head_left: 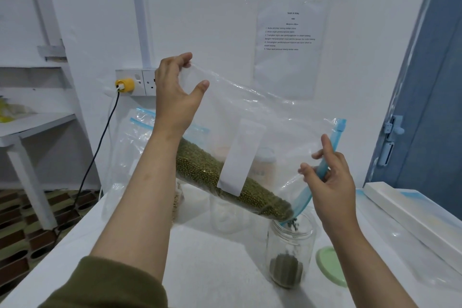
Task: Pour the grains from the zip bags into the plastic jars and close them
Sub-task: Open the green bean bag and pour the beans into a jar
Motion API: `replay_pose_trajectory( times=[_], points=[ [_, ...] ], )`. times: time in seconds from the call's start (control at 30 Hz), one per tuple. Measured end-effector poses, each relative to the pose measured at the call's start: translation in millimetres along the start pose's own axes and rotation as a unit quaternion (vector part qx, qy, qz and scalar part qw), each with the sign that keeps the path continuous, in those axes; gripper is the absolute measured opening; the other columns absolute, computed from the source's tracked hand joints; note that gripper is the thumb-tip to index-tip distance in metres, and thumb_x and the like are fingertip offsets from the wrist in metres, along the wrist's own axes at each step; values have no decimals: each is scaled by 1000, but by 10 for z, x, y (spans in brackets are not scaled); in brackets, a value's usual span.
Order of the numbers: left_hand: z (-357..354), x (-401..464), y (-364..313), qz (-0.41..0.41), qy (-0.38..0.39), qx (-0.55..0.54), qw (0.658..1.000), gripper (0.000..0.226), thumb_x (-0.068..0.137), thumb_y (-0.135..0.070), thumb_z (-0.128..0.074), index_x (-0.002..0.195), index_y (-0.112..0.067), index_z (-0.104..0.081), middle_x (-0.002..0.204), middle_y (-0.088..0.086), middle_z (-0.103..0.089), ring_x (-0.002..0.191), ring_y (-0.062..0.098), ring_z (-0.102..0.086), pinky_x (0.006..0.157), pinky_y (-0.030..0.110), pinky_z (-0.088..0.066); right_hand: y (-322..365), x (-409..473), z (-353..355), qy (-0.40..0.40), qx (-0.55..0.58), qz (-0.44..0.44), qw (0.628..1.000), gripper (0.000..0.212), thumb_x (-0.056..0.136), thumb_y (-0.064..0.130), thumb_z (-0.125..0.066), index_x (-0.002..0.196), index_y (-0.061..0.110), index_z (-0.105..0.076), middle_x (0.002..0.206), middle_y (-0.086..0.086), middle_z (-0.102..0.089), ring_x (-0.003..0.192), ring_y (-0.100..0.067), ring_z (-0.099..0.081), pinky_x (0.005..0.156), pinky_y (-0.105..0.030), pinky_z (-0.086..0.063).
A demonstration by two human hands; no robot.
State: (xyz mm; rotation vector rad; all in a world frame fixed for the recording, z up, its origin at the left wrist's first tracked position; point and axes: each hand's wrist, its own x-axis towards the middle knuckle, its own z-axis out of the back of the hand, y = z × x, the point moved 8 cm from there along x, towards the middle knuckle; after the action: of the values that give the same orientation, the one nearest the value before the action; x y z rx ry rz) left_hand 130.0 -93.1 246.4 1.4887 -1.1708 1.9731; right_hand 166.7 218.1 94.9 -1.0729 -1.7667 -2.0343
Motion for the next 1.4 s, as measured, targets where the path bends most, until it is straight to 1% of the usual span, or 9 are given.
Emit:
replay_pose_trajectory(
  times=[0.07, 0.2, 0.4, 0.63, 0.8, 0.97, 1.1, 1.23, 1.4],
  points=[
    [-1, 5, 7, 5, 1, 0, 1000, 52, 85, -21, -73, 133, -14, -52, 112, -24, -42, 117, 10, -45, 102, 24, -39, -1, 7, 4, 1, -6, 1, 1000, 66, 94, 10, -63, 148, 37, -38, 104, 7, -51, 94, -31, -61, 92, -33, -54],
    [0, 6, 17, 7, 1, -4, 1000, 52, 85, -20, -73, 133, -15, -53, 112, -23, -43, 117, 10, -45, 102, 27, -40, -10, 16, 11, -2, -12, 0, 1000, 65, 94, 10, -63, 149, 35, -39, 104, 7, -51, 92, -28, -60, 87, -23, -54],
    [-9, 9, 20, 7, 3, -2, 1000, 52, 84, -21, -73, 132, -17, -53, 112, -25, -43, 119, 13, -46, 102, 32, -41, -5, 23, 18, -2, -14, -3, 1000, 64, 94, 10, -64, 148, 35, -40, 103, 8, -51, 91, -26, -59, 88, -26, -53],
    [-12, 15, -9, 3, 5, -3, 1000, 52, 85, -20, -73, 133, -15, -53, 111, -23, -43, 117, 12, -45, 101, 24, -39, -16, 16, 16, 1, -6, -4, 1000, 64, 94, 11, -64, 149, 34, -40, 103, 8, -50, 90, -30, -58, 88, -30, -56],
    [-28, 5, -24, 3, 8, -5, 1000, 52, 85, -20, -73, 132, -17, -52, 112, -23, -43, 119, 13, -46, 103, 24, -39, -26, 16, 26, 0, -11, -5, 1000, 65, 94, 11, -63, 149, 34, -39, 104, 6, -50, 92, -30, -59, 88, -30, -55],
    [-32, -19, -22, 1, 7, -4, 1000, 52, 85, -20, -73, 132, -14, -53, 111, -23, -42, 119, 16, -46, 104, 22, -37, -49, -8, 31, -2, -5, -8, 1000, 65, 94, 10, -63, 150, 32, -39, 104, 6, -50, 92, -31, -59, 85, -23, -54],
    [-41, -32, -23, 0, 3, -3, 1000, 52, 84, -21, -73, 132, -15, -53, 111, -24, -42, 120, 19, -47, 104, 23, -37, -57, -15, 40, -3, -6, -11, 1000, 65, 94, 10, -63, 150, 33, -39, 104, 6, -50, 92, -29, -60, 86, -23, -54],
    [-52, -33, -37, -5, 2, -5, 1000, 52, 84, -20, -73, 131, -14, -53, 111, -21, -43, 120, 19, -48, 105, 22, -37, -63, -20, 50, -4, -12, -13, 1000, 65, 95, 11, -63, 149, 36, -38, 104, 7, -51, 92, -29, -61, 86, -23, -54],
    [-68, -30, -38, 0, 4, -8, 1000, 52, 84, -19, -73, 132, -16, -53, 111, -24, -42, 120, 18, -47, 104, 19, -35, -73, -23, 58, -7, -16, -11, 1000, 65, 94, 12, -63, 149, 37, -38, 104, 7, -51, 93, -31, -61, 89, -30, -54]
  ],
)
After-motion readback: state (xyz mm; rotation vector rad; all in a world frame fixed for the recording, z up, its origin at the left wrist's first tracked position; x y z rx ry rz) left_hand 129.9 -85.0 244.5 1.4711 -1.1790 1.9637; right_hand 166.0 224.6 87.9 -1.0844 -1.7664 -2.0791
